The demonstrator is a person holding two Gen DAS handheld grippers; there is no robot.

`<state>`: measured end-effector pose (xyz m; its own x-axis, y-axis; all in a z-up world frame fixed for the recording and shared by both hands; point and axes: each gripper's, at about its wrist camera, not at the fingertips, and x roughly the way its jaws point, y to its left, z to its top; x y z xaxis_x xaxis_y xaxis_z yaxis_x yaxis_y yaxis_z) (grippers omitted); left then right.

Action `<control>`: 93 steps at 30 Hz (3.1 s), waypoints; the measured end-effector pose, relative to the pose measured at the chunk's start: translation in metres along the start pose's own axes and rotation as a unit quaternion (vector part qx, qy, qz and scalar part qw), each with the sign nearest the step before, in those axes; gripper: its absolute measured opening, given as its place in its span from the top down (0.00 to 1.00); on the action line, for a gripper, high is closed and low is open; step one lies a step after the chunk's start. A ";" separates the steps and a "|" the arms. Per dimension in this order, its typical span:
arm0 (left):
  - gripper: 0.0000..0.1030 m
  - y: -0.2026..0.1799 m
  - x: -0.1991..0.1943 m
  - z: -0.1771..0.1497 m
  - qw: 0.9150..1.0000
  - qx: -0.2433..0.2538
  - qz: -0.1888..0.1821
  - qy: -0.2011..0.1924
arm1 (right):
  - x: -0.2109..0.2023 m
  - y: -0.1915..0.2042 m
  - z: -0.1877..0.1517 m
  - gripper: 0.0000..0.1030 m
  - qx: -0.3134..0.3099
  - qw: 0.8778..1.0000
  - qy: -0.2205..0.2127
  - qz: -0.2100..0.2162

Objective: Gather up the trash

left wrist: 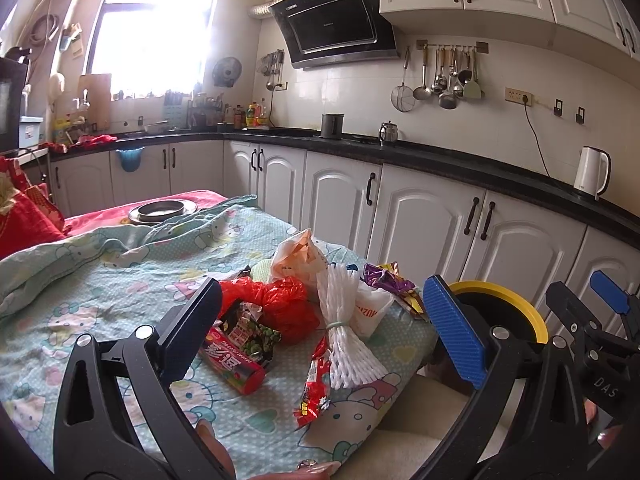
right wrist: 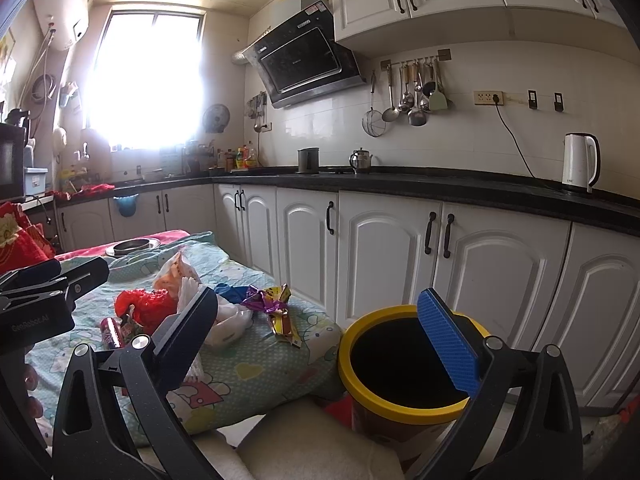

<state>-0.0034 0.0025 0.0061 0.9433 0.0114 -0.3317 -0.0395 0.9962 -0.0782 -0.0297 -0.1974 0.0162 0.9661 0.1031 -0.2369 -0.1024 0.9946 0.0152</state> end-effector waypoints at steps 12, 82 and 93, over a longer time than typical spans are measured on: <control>0.10 0.000 -0.001 0.000 1.000 0.000 0.001 0.000 | 0.001 0.002 0.001 0.06 -0.003 1.000 0.000 0.001; 0.53 0.124 0.116 -0.060 0.947 -0.198 0.010 0.254 | 0.138 0.095 -0.045 0.84 -0.057 0.917 0.274 0.284; 0.67 0.131 0.105 -0.059 0.945 -0.204 -0.016 0.254 | 0.125 0.092 -0.031 0.85 -0.063 0.925 0.246 0.284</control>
<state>0.0711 0.1293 -0.0950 0.6709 -0.1643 -0.7231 -0.2350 0.8778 -0.4175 0.0741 -0.0935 -0.0418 0.5262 0.5615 -0.6386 -0.6179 0.7684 0.1664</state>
